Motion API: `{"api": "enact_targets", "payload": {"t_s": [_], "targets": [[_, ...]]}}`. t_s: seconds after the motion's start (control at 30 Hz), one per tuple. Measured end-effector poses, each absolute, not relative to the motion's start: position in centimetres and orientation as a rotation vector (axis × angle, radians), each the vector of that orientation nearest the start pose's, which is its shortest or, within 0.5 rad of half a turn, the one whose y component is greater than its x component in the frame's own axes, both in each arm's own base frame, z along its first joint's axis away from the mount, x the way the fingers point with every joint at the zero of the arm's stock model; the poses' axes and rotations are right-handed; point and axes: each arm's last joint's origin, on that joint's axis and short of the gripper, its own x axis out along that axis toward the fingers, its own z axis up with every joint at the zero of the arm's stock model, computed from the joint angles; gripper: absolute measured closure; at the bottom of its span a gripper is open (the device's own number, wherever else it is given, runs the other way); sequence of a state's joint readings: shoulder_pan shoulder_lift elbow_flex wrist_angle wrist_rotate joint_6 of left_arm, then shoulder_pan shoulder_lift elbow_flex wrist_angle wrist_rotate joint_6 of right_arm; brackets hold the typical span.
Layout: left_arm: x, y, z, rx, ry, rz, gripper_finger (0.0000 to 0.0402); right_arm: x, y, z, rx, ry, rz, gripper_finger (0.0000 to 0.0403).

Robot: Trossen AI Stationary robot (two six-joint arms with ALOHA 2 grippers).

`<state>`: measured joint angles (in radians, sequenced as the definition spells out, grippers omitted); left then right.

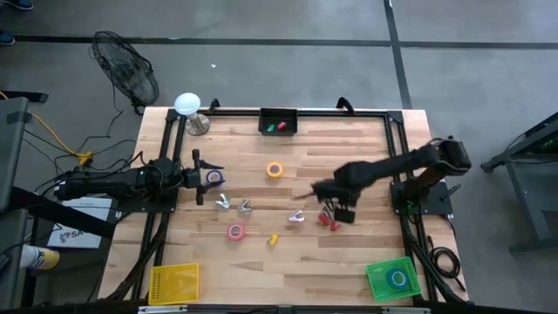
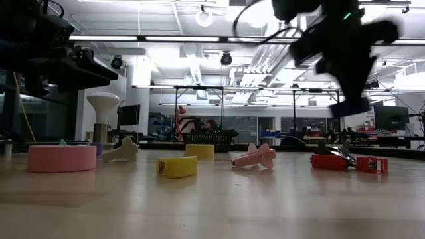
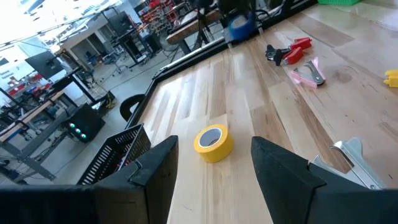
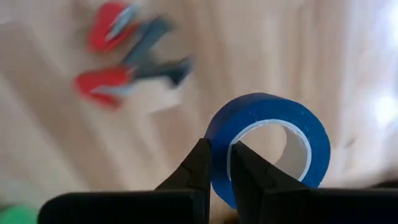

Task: Pick and place Stapler, Stapler remover, tape
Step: Put the right blue tape into the green bin

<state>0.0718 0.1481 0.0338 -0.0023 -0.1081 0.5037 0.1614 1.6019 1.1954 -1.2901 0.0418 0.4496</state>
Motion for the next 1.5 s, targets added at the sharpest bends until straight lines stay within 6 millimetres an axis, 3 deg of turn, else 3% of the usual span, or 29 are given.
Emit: {"api": "enact_targets", "payload": {"t_s": [0.47,0.67,0.93,1.17,1.5], "targets": [[10.4,1.1,16.3,0.504,0.159,0.147,0.0204,21.7,15.6,24.0,0.634,1.761,-0.32,0.0375],[10.5,1.1,16.3,0.504,0.159,0.147,0.0204,20.7,19.2,24.2,0.81,1.716,-0.337,0.0375],[10.4,1.1,16.3,0.504,0.159,0.147,0.0204,19.8,22.5,24.5,1.014,1.625,-0.357,0.0375],[10.4,1.1,16.3,0.504,0.159,0.147,0.0204,17.5,24.7,24.6,1.139,1.583,-0.504,0.0375],[10.5,1.1,16.3,0.504,0.159,0.147,0.0204,15.9,26.1,23.8,1.187,1.494,-0.647,0.0375]]}}
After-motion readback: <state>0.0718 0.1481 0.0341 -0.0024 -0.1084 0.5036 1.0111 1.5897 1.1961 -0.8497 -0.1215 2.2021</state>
